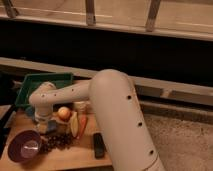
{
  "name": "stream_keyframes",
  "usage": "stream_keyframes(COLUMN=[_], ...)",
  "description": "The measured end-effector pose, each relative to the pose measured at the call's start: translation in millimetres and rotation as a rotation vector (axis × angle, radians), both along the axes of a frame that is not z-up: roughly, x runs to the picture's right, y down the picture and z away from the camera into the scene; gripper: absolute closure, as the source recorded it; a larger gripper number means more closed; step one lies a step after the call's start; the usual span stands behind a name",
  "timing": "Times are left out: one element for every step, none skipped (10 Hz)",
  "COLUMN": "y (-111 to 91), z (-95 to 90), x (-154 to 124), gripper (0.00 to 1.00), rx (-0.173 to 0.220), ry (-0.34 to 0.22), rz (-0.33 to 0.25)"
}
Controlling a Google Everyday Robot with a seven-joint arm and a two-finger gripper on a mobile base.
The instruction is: Place sponge in paper cup
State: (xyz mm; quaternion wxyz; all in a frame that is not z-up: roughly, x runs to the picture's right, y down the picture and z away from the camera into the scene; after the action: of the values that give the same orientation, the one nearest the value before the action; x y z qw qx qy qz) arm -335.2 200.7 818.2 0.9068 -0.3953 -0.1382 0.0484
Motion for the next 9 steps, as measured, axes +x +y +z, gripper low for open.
stream_keyframes(y=[0,0,-3,-10,-22,-41,-58,-73,-96], z=[0.3,0.0,-0.9,-2.4,-5.7,-12.7,-19.8,-25.6,-32.6], x=[1,2,3,5,10,16,24,31,44], gripper=[0.94,0.99,1.00,1.00,1.00,1.00,1.00,1.00,1.00], rx=[-0.006,-0.009,-0.009,-0.005,-0.004,-0.002,0.006,0.015,0.031], ry=[0.006,0.015,0.025,0.031,0.045,0.065,0.087,0.111,0.156], rz=[-0.008,-0.022,-0.035,-0.029,-0.013,0.014,0.032,0.051,0.082])
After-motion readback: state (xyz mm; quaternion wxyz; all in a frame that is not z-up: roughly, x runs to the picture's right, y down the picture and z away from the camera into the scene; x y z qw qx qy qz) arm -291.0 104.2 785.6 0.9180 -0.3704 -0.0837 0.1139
